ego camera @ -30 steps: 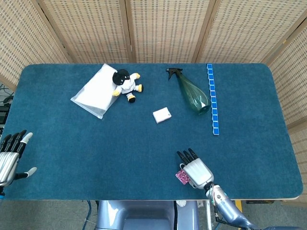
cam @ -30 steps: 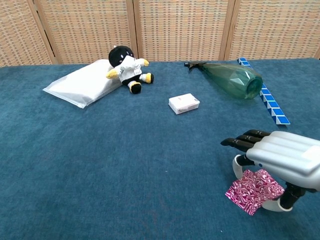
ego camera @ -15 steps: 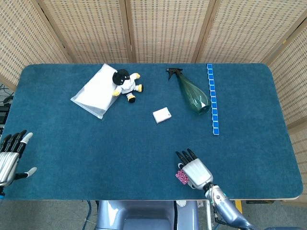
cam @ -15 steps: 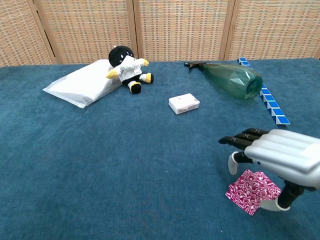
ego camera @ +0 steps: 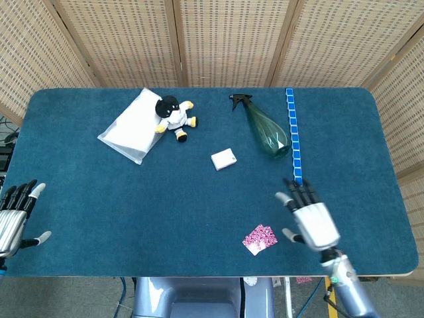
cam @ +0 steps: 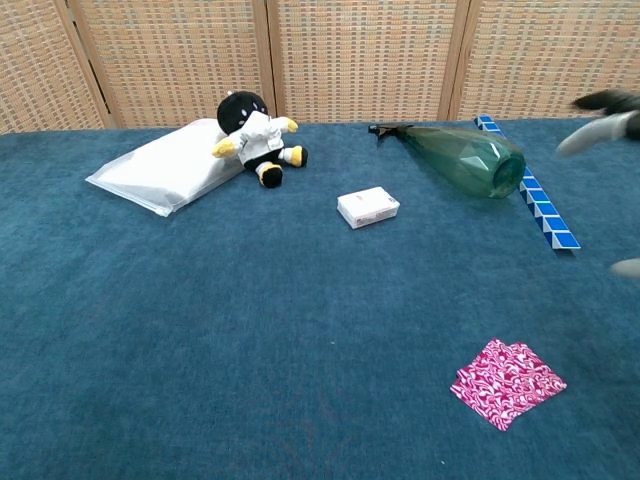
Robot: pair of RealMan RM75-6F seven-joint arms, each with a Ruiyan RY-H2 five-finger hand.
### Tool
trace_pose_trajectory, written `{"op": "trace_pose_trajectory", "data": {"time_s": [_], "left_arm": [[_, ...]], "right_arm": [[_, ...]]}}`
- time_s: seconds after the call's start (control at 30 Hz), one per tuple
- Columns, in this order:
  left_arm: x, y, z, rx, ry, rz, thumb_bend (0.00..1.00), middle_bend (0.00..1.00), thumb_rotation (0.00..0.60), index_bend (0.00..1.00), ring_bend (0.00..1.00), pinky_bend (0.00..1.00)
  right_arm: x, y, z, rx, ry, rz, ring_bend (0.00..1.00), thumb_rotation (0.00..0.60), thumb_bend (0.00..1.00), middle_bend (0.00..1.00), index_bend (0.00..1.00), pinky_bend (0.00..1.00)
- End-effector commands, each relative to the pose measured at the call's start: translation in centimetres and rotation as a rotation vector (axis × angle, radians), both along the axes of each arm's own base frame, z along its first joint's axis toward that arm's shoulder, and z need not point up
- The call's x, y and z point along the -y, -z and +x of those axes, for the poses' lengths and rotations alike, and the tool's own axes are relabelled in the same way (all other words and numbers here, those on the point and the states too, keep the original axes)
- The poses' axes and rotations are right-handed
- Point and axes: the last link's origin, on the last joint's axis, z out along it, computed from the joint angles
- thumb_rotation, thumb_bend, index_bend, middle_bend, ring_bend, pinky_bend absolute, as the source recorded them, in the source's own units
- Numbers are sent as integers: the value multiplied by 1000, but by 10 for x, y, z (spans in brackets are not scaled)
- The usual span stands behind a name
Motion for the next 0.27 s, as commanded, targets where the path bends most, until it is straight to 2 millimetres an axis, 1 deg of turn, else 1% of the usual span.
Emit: {"op": "trace_pose_trajectory", "data": {"time_s": [0.03, 0.07, 0.13, 0.2, 0.27], "left_arm": [[0, 0, 0, 4, -2, 3, 0, 0, 600, 0, 0, 0], [0, 0, -1, 5, -2, 3, 0, 0, 600, 0, 0, 0], [0, 0, -1, 2, 1, 3, 0, 0, 600, 0, 0, 0], [1, 0, 0, 4, 3, 3, 0, 0, 600, 0, 0, 0], [1, 0, 0, 4, 6, 5, 0, 0, 600, 0, 0, 0]], "right_arm": [[-19, -33, -48, 60, 64, -122, 0, 600, 19, 0, 76, 0], [-22, -36, -56, 70, 83, -138, 0, 600, 2, 0, 59, 0], [-29, -40, -71, 84, 121, -183, 0, 600, 0, 0, 50, 0], [-34, -42, -79, 101, 139, -214, 0, 600, 0, 0, 50, 0], [-36, -44, -83, 116, 151, -230, 0, 600, 0, 0, 50, 0]]}}
